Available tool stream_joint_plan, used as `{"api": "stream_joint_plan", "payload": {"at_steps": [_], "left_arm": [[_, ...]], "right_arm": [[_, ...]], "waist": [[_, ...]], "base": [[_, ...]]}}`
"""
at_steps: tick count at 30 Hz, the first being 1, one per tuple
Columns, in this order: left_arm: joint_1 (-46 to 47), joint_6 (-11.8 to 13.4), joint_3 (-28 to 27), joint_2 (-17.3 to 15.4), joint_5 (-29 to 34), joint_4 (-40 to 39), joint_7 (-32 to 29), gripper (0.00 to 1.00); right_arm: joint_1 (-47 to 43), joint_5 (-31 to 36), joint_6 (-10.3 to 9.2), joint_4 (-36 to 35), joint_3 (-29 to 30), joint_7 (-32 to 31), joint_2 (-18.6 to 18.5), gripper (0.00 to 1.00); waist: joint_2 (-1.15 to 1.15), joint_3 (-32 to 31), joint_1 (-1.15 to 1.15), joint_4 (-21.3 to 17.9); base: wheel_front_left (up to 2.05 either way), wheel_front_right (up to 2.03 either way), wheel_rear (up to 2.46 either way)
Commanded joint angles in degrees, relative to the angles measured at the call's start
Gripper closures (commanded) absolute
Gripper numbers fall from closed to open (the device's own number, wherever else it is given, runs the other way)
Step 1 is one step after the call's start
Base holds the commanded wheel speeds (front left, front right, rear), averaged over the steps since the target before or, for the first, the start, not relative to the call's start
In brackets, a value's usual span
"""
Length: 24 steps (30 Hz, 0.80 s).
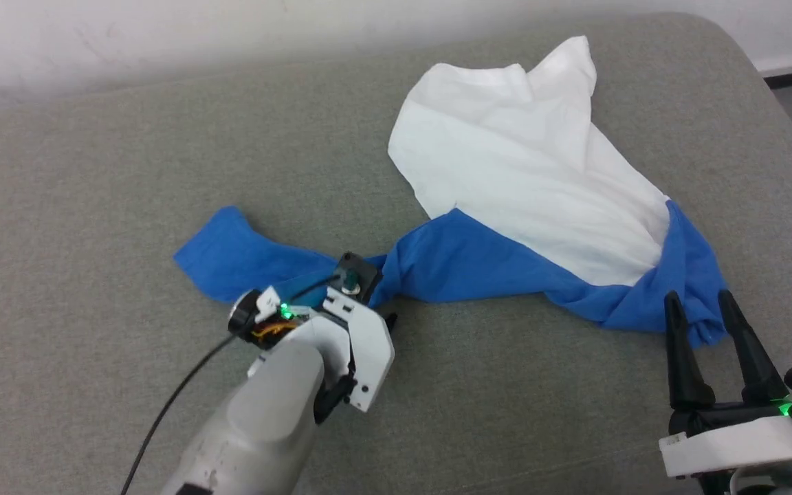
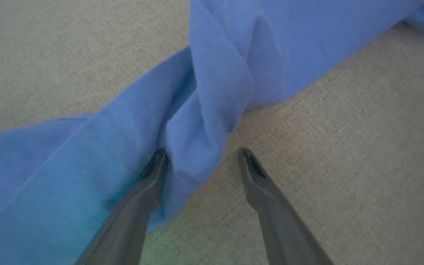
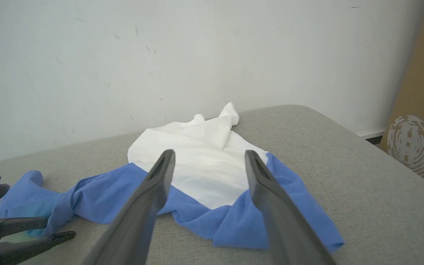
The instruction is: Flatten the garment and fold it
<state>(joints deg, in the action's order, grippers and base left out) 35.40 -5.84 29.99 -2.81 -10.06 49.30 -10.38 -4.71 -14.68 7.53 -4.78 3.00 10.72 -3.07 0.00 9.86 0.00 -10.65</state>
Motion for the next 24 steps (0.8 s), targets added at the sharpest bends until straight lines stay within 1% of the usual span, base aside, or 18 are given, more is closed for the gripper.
{"api": "stream_joint_plan", "payload": {"at_steps": [1, 3, 4, 6, 7, 9, 12, 15, 17, 20, 22, 24], "left_arm": [[0.61, -0.27, 0.45, -0.07, -0.36, 1.53, -1.63, 0.00], [1.63, -0.80, 1.66, -0.07, -1.25, 4.84, -6.49, 0.00], [1.98, -1.04, 2.36, -0.07, -1.86, 6.04, -8.73, 0.20], [2.30, -1.41, 3.85, -0.07, -3.60, 7.38, -12.35, 0.94], [2.44, -1.51, 4.51, -0.07, -4.49, 7.47, -13.27, 1.00], [2.62, -1.59, 5.48, -0.07, -6.41, 6.65, -13.24, 1.00], [2.85, -1.62, 6.63, -0.36, -8.63, 3.86, -10.64, 1.00], [2.84, -1.63, 7.20, -2.10, -10.20, -0.85, -7.67, 1.00], [2.47, -1.63, 7.16, -4.15, -10.71, -5.03, -6.49, 1.00], [0.90, -1.36, 6.04, -8.04, -11.40, -12.92, -6.50, 1.00], [-1.13, -0.13, 4.68, -11.02, -12.01, -19.24, -7.59, 1.00], [-4.07, 1.89, 2.71, -14.10, -13.04, -26.52, -9.14, 1.00]], "right_arm": [[0.80, -0.33, -0.04, 0.20, -0.12, 0.43, 0.18, 0.00], [0.96, -0.70, -0.04, 0.69, -0.16, 0.67, 0.18, 0.00], [1.04, -0.82, -0.04, 0.93, -0.23, 0.76, 0.18, 0.00], [1.20, -1.07, -0.04, 1.36, -0.34, 0.96, 0.18, 0.00], [1.31, -1.19, -0.04, 1.65, -0.41, 1.04, 0.18, 0.00], [1.45, -1.43, -0.04, 2.14, -0.41, 1.20, 0.18, 0.00], [1.27, -2.17, -0.04, 2.80, -0.07, 1.40, 0.19, 0.00], [0.78, -2.44, -0.04, 3.33, 0.36, 1.47, 0.19, 0.00], [0.40, -2.91, -0.04, 3.55, 0.63, 1.44, 0.19, 0.00], [-0.18, -3.13, -0.04, 3.75, 0.95, 1.28, 0.19, 0.00], [-0.54, -3.22, -0.04, 3.96, 1.15, 1.19, 0.19, 0.00], [-0.94, -3.29, -0.04, 4.01, 1.18, 1.04, 0.19, 0.00]], "waist": [[0.00, 1.10, 0.00, -1.05], [0.00, 1.35, 0.00, -1.22], [0.00, 1.41, 0.00, -1.28], [0.00, 1.45, 0.00, -1.32], [0.00, 1.43, 0.00, -1.29], [0.00, 1.28, 0.00, -1.05], [0.00, 0.63, 0.00, -0.11], [0.00, -0.38, 0.00, 1.18], [0.00, -1.16, 0.00, 2.19], [0.00, -2.28, 0.00, 3.78], [0.00, -2.95, 0.00, 4.74], [0.00, -3.53, 0.00, 5.47]], "base": [[0.00, 0.00, 0.00], [0.00, 0.00, 0.00], [0.00, 0.00, 0.00], [0.00, 0.00, 0.00], [0.00, 0.00, 0.00], [0.00, 0.00, 0.00], [0.00, 0.00, 0.00], [0.00, 0.00, 0.00], [0.00, 0.00, 0.00], [0.00, 0.00, 0.00], [0.00, 0.00, 0.00], [0.00, 0.00, 0.00]]}}
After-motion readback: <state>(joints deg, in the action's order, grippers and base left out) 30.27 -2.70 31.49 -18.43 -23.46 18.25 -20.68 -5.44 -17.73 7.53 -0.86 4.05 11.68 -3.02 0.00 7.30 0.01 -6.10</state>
